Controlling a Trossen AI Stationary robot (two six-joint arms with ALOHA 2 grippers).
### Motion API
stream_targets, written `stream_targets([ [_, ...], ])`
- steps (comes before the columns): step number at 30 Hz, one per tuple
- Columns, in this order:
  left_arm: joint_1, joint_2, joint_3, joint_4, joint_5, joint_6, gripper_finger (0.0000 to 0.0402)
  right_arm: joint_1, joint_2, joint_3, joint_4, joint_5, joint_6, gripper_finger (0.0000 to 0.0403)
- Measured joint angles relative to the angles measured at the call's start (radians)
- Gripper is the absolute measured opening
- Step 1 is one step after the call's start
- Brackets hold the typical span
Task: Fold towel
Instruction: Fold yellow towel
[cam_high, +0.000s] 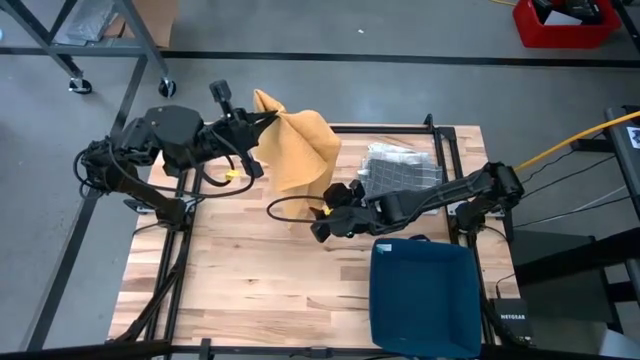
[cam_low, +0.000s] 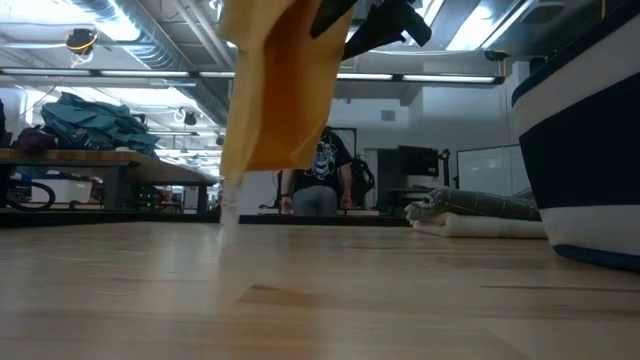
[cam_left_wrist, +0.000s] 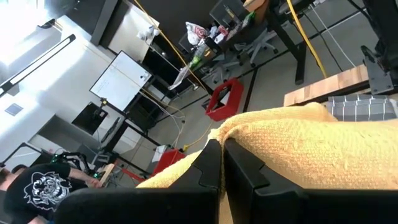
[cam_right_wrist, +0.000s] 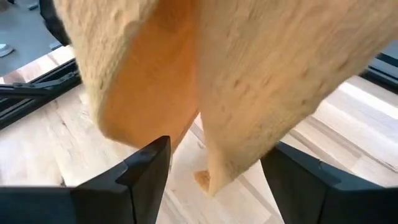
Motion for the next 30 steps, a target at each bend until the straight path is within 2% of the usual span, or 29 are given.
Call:
stream_targets([
  [5,0.000,0.000,0.000,0.017,0.000,0.003,0.0000,-0.001,0.037,0.000,0.036,-0.015,0.004,0.0250],
  [13,0.000,0.000,0.000,0.078,0.000,0.033,0.0000,-0.001,0.094,0.000,0.074,-0.141,0.006,0.0250],
  [23,0.000,0.000,0.000,0.081,0.000,0.036,0.0000,-0.001,0.169,0.000,0.177,-0.393,-0.007,0.0250],
  [27,0.000,0.000,0.000,0.079,0.000,0.036,0.0000,0.000,0.186,0.000,0.168,-0.397,-0.008,0.0250],
  [30,0.000,0.000,0.000,0.080,0.000,0.036,0.0000,0.000,0.197,0.000,0.186,-0.328,0.013,0.0250],
])
